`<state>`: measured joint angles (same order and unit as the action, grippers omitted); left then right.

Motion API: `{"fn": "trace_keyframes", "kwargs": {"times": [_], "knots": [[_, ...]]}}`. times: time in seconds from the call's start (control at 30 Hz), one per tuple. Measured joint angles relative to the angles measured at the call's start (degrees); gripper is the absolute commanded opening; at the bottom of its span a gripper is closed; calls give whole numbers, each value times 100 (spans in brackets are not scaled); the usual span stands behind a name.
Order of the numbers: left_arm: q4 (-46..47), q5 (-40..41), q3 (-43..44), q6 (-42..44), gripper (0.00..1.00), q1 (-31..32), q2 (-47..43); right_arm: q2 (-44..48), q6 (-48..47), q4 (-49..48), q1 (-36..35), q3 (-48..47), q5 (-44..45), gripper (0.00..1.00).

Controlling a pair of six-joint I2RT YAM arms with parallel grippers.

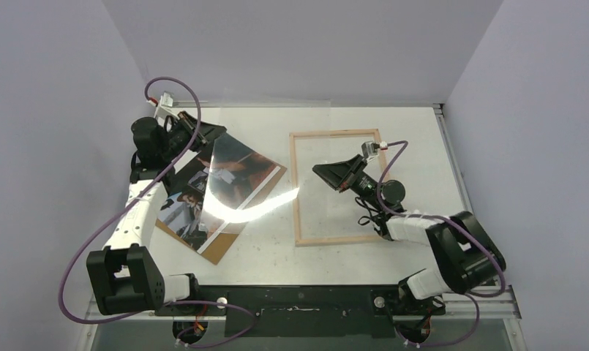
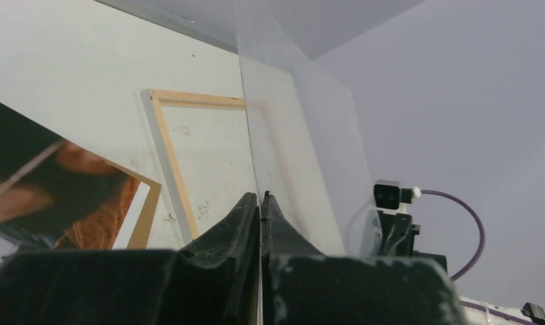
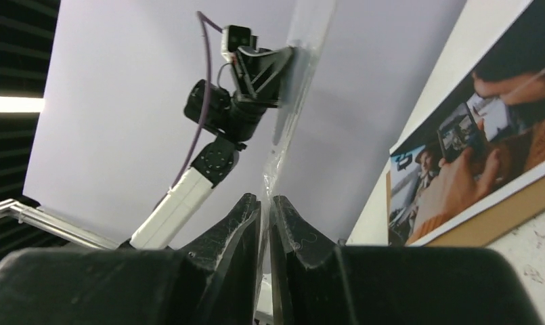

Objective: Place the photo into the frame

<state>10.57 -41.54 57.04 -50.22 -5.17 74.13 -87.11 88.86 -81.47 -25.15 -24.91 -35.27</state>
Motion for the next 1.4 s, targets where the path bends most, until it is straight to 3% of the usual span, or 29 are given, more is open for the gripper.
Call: {"fn": "trace_keyframes", "kwargs": {"times": [0.13, 0.17, 0.2, 0.23, 0.33, 0.4, 0.63, 0.83, 0.93, 1.2, 1.4], "knots": [[-238, 116, 15, 166, 14, 140, 4, 1102, -546, 1102, 26, -98, 59, 5], [-354, 197, 57, 262, 25, 188, 24, 1357, -713, 1515, 42, -190, 59, 5], [-520, 291, 144, 387, 46, 258, 63, 1598, -885, 1954, 74, -315, 63, 5], [-732, 409, 278, 560, 60, 358, 127, 1773, -1034, 2321, 116, -444, 76, 5], [-1261, 638, 675, 997, 88, 748, 352, 2284, -1617, 3729, 439, -1128, 98, 5], [-1517, 734, 807, 1224, 97, 1019, 481, 2492, -1982, 4538, 750, -1606, 94, 5], [-2369, 1375, 1008, 1963, 96, 1532, 962, 2776, -3206, 7289, 1816, -3005, 151, 5], [-2680, 1998, 1248, 2389, 100, 2249, 1609, 2669, -4284, 9674, 2081, -4492, 603, 5], [-2715, 2223, 1397, 2520, 92, 2691, 2037, 2699, -4758, 10592, 2107, -5073, 1086, 5], [-2715, 2817, 1727, 2889, 81, 3738, 3200, 3099, -5357, 11993, 2138, -5259, 1875, 5], [-2736, 3134, 1823, 3086, 68, 4035, 3731, 3123, -5565, 12605, 2142, -5351, 2138, 5]]}}
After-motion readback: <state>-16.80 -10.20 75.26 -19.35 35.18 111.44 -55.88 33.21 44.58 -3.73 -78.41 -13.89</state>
